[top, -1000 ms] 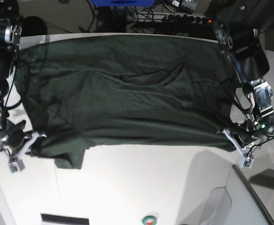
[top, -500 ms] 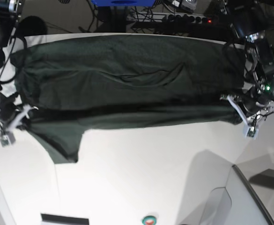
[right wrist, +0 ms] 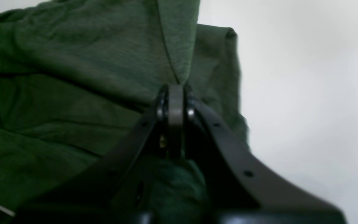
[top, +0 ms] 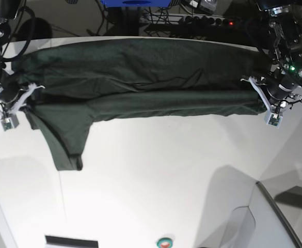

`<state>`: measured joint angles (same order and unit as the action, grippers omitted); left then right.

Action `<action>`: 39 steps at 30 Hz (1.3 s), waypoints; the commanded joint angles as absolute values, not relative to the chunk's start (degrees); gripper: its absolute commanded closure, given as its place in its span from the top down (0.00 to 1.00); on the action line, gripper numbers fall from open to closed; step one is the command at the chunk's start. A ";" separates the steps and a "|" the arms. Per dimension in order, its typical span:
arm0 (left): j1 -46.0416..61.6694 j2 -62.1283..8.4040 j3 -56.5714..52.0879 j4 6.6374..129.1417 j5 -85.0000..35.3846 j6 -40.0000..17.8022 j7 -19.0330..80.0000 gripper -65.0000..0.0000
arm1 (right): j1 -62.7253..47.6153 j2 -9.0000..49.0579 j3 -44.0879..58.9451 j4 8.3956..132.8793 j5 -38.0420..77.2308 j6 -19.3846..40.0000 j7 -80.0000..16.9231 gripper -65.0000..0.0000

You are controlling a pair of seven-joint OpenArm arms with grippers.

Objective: Layout the t-shirt on the table in an organized manner, then fold the t-shirt properly
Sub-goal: 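Lift the shirt edge with both grippers and fold it toward the collar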

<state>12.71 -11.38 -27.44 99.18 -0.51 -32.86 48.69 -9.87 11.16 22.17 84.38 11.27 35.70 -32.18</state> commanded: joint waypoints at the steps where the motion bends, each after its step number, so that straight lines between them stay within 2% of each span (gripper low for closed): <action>1: 12.88 -12.09 -27.74 100.70 -0.84 -32.48 47.87 0.00 | -10.07 11.56 23.08 86.20 11.82 36.09 -31.34 0.00; 13: 15.69 -11.91 -30.29 100.26 -0.22 -32.48 47.60 0.00 | -15.25 7.96 23.69 90.07 11.82 36.09 -35.65 0.00; 30: 16.48 -11.82 -30.11 92.79 -0.22 -32.48 47.34 0.00 | -15.25 7.87 23.60 85.67 11.65 36.00 -35.65 0.00; 39: 16.66 -11.82 -26.95 89.10 -0.13 -32.22 42.51 0.00 | -15.25 7.87 23.69 85.41 11.56 35.65 -35.91 0.02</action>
